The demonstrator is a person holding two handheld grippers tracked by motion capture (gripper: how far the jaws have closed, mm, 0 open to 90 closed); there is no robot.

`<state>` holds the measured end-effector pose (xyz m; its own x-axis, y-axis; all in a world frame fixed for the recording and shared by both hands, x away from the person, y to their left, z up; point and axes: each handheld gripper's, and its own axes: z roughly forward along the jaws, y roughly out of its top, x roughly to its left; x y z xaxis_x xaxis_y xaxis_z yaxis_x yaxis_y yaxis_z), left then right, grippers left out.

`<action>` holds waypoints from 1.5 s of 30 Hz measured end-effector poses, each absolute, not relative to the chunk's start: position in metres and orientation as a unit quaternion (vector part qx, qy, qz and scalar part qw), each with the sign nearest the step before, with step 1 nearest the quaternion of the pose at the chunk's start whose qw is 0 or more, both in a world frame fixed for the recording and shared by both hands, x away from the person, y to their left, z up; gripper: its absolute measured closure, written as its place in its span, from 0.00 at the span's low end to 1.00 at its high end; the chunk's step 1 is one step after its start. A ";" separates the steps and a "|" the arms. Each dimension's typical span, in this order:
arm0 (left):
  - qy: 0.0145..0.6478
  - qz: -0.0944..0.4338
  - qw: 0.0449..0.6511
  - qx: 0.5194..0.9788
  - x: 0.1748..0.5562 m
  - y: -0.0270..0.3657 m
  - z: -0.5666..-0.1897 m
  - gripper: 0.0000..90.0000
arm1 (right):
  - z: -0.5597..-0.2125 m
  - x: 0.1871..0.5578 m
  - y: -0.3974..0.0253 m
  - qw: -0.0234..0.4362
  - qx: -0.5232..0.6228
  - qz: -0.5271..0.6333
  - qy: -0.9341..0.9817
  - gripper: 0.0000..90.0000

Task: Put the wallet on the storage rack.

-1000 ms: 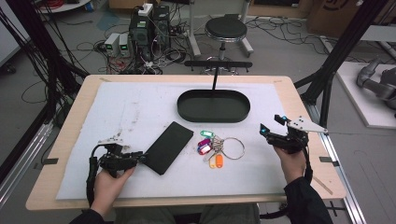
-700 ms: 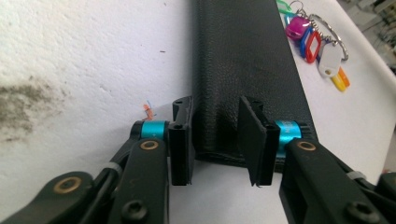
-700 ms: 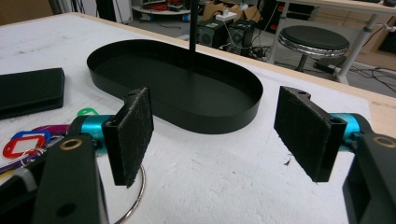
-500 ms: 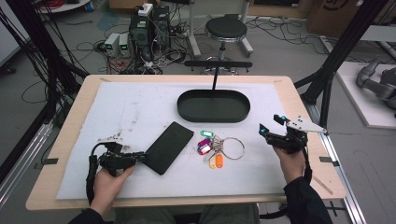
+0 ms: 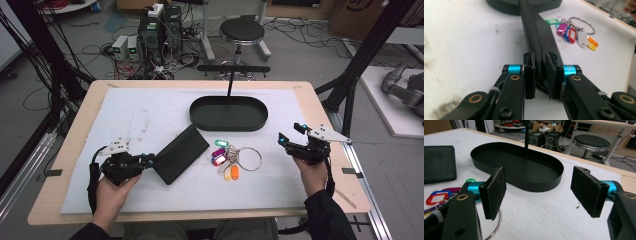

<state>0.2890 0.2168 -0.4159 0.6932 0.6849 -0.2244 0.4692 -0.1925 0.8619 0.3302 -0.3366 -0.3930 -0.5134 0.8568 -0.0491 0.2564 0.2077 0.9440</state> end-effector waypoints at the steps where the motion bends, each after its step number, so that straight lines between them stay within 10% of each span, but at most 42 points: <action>1: 0.366 0.114 0.513 0.768 0.287 0.216 -0.414 0.87 | -0.393 0.330 -0.337 0.303 0.389 0.495 0.715 0.32; 14: 0.252 0.175 0.551 0.776 0.273 0.216 -0.396 0.88 | -0.392 0.331 -0.329 0.291 0.372 0.509 0.719 0.32; 45: 0.189 0.146 0.556 0.796 0.273 0.218 -0.402 0.88 | -0.404 0.390 -0.170 0.072 0.159 0.506 0.845 0.37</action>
